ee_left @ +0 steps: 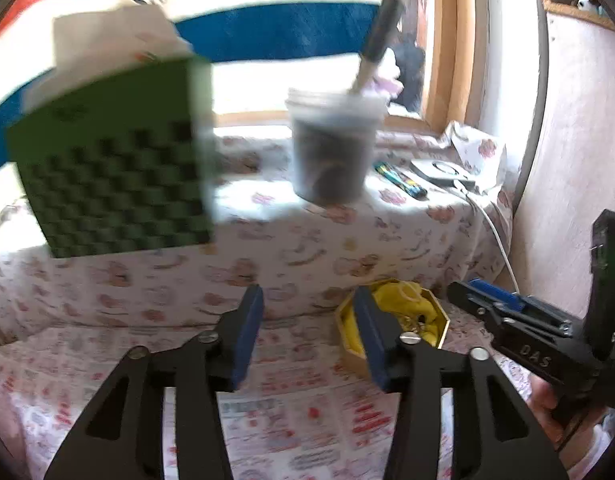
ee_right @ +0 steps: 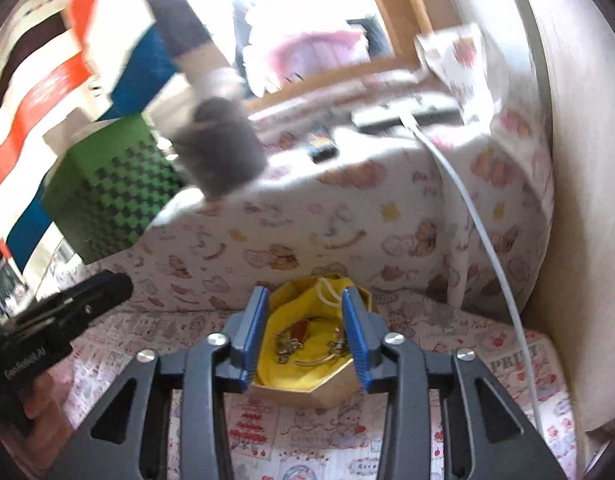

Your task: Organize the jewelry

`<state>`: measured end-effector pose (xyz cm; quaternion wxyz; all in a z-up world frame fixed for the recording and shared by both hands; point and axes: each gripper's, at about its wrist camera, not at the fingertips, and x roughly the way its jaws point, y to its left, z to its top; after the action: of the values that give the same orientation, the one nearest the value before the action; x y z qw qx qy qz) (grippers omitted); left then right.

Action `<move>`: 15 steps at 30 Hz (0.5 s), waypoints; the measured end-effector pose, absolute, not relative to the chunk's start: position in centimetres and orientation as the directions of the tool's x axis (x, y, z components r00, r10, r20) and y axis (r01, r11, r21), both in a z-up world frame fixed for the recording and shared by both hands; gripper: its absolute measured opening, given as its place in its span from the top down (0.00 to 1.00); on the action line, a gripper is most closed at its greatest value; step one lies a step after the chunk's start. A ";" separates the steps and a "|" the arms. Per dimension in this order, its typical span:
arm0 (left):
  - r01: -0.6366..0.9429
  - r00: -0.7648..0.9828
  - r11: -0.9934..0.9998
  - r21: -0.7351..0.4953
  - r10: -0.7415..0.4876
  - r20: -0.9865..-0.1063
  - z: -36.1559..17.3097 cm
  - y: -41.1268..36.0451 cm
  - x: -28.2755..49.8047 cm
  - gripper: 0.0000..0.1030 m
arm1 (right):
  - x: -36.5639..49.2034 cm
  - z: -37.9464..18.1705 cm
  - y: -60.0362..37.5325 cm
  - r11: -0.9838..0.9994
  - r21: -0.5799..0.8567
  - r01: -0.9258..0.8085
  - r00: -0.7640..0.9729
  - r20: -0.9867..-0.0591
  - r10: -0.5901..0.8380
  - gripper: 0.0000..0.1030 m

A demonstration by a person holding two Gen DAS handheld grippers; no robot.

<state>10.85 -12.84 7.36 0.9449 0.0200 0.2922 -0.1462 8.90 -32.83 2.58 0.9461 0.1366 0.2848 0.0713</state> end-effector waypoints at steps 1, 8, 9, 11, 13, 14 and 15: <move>0.280 0.800 0.959 -0.040 -0.257 -0.542 7.7 -12.1 10.2 0.45 | 8.3 3.0 -32.3 0.958 0.281 -0.060 0.839 -0.505 0.201 0.58; 0.199 0.882 0.980 -0.027 -0.191 -0.430 9.1 -8.1 6.4 0.18 | 5.1 5.4 -29.2 0.977 0.193 -0.091 0.891 -0.422 0.167 0.33; 0.186 0.895 0.983 -0.010 -0.174 -0.410 9.0 -7.9 5.8 0.16 | 4.6 5.5 -28.7 0.980 0.174 -0.097 0.898 -0.409 0.161 0.31; 0.176 0.911 0.984 0.015 -0.157 -0.382 8.8 -7.5 4.9 0.09 | 4.0 5.6 -28.0 0.984 0.154 -0.095 0.909 -0.390 0.149 0.19; 0.165 0.924 0.986 0.019 -0.148 -0.353 8.4 -7.1 4.1 0.03 | 3.4 5.6 -27.5 0.986 0.138 -0.092 0.918 -0.372 0.138 0.17; 0.155 0.928 0.988 0.013 -0.141 -0.344 8.1 -6.8 3.8 0.02 | 3.2 5.5 -27.2 0.987 0.129 -0.091 0.921 -0.367 0.132 0.15; 0.151 0.929 0.989 0.005 -0.140 -0.343 7.8 -6.3 3.5 0.01 | 3.1 5.4 -27.0 0.988 0.125 -0.089 0.924 -0.359 0.129 0.08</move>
<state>3.49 -6.34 7.84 0.9819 0.0154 0.1737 -0.0740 3.08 -27.02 5.43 0.9794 0.0532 0.1865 0.0558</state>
